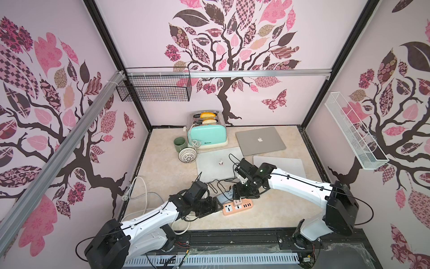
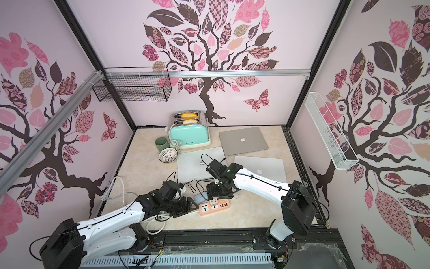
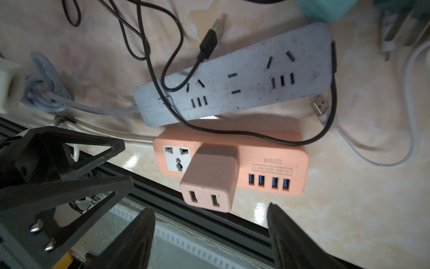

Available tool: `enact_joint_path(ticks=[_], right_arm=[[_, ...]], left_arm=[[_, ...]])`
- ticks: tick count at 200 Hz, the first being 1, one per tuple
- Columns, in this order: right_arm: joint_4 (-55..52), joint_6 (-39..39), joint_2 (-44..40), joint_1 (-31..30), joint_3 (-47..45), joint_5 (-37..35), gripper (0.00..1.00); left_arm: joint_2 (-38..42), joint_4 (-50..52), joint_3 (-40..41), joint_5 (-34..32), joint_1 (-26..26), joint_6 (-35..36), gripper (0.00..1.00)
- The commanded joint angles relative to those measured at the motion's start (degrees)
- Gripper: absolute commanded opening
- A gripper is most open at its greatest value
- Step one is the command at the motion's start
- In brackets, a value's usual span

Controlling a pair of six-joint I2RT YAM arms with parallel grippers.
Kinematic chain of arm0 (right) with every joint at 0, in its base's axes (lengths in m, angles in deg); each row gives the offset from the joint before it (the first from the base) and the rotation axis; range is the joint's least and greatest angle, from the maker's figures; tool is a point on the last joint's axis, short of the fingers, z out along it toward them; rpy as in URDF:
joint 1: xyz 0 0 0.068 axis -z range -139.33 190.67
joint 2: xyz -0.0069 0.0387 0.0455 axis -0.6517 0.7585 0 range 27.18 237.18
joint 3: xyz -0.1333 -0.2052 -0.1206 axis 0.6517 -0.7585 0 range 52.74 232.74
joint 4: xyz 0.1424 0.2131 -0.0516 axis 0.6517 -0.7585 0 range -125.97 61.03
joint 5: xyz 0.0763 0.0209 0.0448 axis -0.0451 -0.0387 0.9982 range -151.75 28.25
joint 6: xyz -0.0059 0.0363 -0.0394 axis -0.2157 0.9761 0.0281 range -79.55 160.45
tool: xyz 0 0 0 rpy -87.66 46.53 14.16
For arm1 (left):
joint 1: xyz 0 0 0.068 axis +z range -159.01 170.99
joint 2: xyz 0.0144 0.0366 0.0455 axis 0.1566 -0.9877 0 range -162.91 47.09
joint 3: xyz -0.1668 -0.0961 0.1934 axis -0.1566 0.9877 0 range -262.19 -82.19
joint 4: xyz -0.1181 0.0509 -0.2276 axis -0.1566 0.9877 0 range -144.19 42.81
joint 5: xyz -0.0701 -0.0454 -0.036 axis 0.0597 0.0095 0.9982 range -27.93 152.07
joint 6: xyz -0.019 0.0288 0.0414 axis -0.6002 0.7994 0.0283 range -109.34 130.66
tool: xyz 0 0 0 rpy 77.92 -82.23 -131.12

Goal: Unplug the laptop charger
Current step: Remove the plug from the socket.

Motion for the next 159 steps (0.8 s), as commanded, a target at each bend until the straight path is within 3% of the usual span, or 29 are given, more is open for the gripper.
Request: enact_joint_path(ticks=[1,48,103,128,159], right_arm=[[2.61,0.84,1.56,-0.67,0.08,0.00,0.77],[1.27,0.30,5.76,-2.16,1.77,-0.90,0.74],[2.46,1.84,8.42,-3.21,0.01,-1.91,0.69],[1.90,1.22,9.16,-3.66,0.23,-2.70,0.56],[1.02,0.90,8.95,-3.83,0.17,-3.14,0.50]], left_arm=[[-1.41,-1.73,-2.08,-0.89,-0.25,-0.68,0.76],[-5.63,-8.80,-0.17,2.21,-0.45,-3.23,0.72],[-3.84,-8.15,4.64,2.69,-0.99,-3.35,0.68],[-3.94,-9.15,5.83,1.73,-1.29,-4.27,0.67],[-5.38,-9.60,4.22,0.06,-1.81,-4.18,0.66]])
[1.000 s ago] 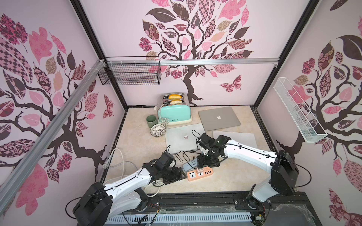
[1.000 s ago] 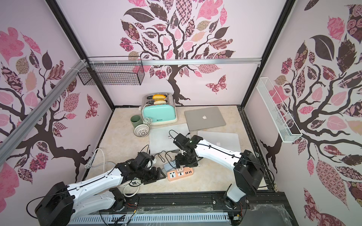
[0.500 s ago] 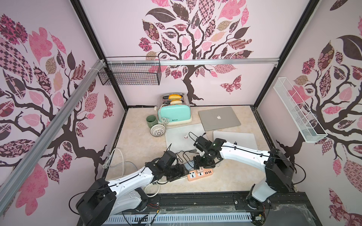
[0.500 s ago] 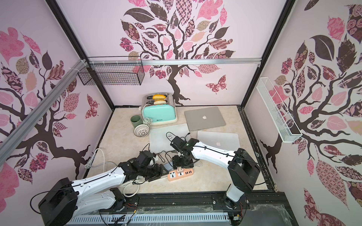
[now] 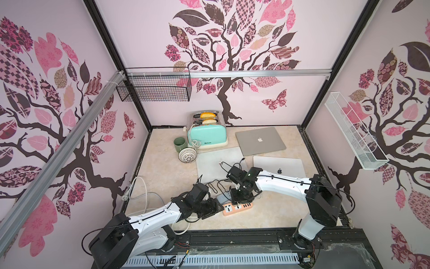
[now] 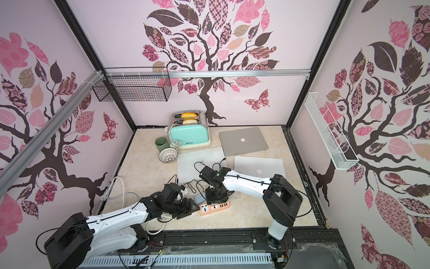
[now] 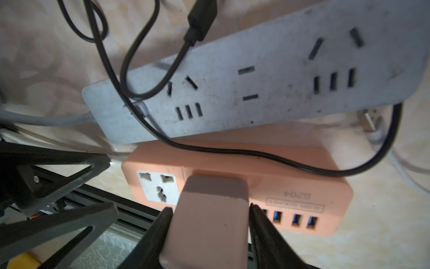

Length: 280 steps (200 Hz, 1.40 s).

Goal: Unplug the laptop charger
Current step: Remove the plug from the socket.

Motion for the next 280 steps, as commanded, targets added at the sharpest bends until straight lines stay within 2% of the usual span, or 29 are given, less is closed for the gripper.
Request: enact_joint_path(ticks=[1,23,52,77,104,133,180,223,260,280], right_arm=[[-0.95,-0.17,0.27,-0.47,0.17,-1.44,0.50],[-1.43,-0.10,-0.11,-0.48,0.02,-2.00,0.41],[-0.81,0.70,-0.64,-0.56,-0.13,-1.77,0.37],[-1.30,1.16,-1.05,-0.69,0.56,-2.39,0.34],[-1.47,2.50,-3.09,-0.76,1.25,-3.54,0.27],[-1.04,4.19,-6.21,-0.81,2.00,-4.73,0.24],[2.18,8.13,-10.93,-0.53,1.65,-5.51,0.23],[4.99,10.74,-11.19,-0.22,-0.86,-3.24,0.23],[2.92,10.49,-13.29,0.02,-1.88,-4.66,0.23],[-0.48,9.48,-16.03,3.02,-3.36,-3.67,0.28]], left_arm=[[-1.78,0.58,-0.24,-1.82,-0.88,-0.42,0.65],[-4.73,1.16,-2.20,-3.09,-1.32,0.05,0.64],[-9.68,2.52,-5.13,-5.72,-2.83,0.58,0.62],[-12.85,5.87,-7.59,-9.72,-5.87,0.68,0.57],[-15.86,13.42,-11.12,-15.99,-10.05,1.02,0.50],[-17.68,15.54,-12.36,-18.09,-12.95,0.86,0.45],[-18.01,17.71,-11.16,-18.88,-13.46,1.55,0.43],[-18.18,18.19,-9.90,-18.71,-13.46,2.17,0.43],[-15.92,19.78,-10.66,-18.54,-13.46,2.50,0.42],[-13.37,21.81,-11.30,-18.57,-13.46,3.20,0.42]])
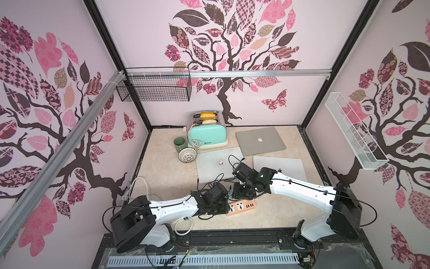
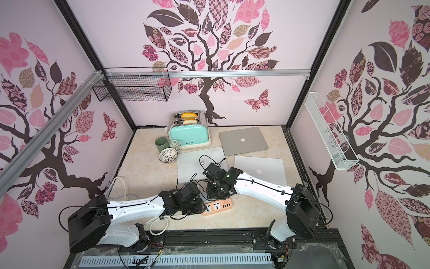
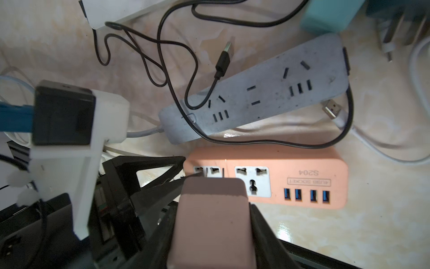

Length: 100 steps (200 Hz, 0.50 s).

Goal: Unplug the laptop charger
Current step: Remove the plug from the socket.

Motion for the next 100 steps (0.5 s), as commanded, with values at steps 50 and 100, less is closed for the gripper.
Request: enact_joint_path(ticks=[50,100], right_arm=[[-10.52,-3.99,-23.12,18.82,-12.67,-0.61,0.33],[-8.59,-6.28,-27.15,26.65,-23.64,1.33,0.34]], left_arm=[[6.18,18.11,1.99,-1.35,-0.58,4.40,0.49],[8.92,20.41,-3.27,-1.97,-0.54,7.76,0.59]])
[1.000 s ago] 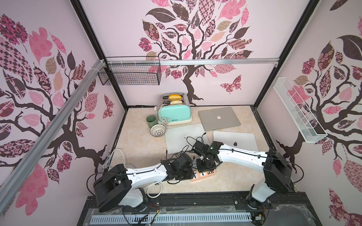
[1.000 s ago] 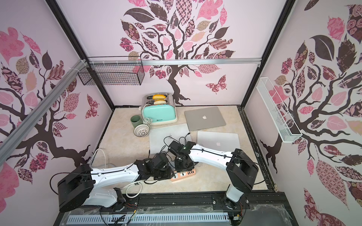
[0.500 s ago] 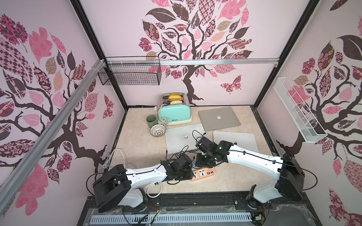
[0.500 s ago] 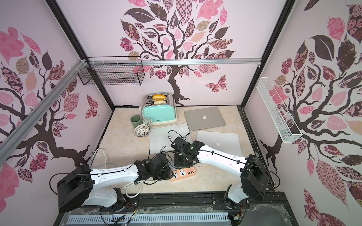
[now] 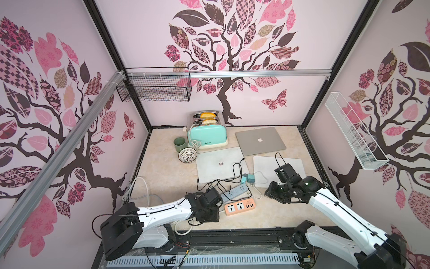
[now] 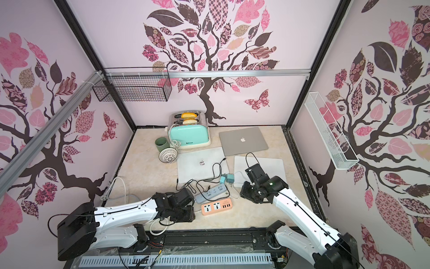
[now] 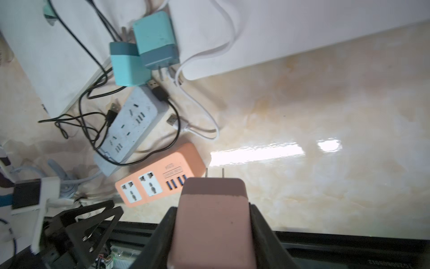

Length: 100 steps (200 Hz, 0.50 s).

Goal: Unplug the laptop charger
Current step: Remove the plug from the socket, then place the plug at the center of the board.

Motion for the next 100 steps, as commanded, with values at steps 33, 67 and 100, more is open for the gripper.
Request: enact_joint_path(ticks=[33,67,100], right_arm=[[4.94,-1.33,6.54,1.06,-4.86,1.44,0.36],[7.93,-3.08,14.49,1.11,-4.26,1.36,0.39],[8.86,-3.45,21.13,1.10,-3.46,3.24,0.46]], left_arm=[[4.78,4.54,-11.51,-2.19,-0.08,8.32,0.77],[8.92,5.82,-15.97,-4.12,-0.08,10.09,0.93],[12.48,8.35,-16.11,-4.69,0.49,11.68,0.98]])
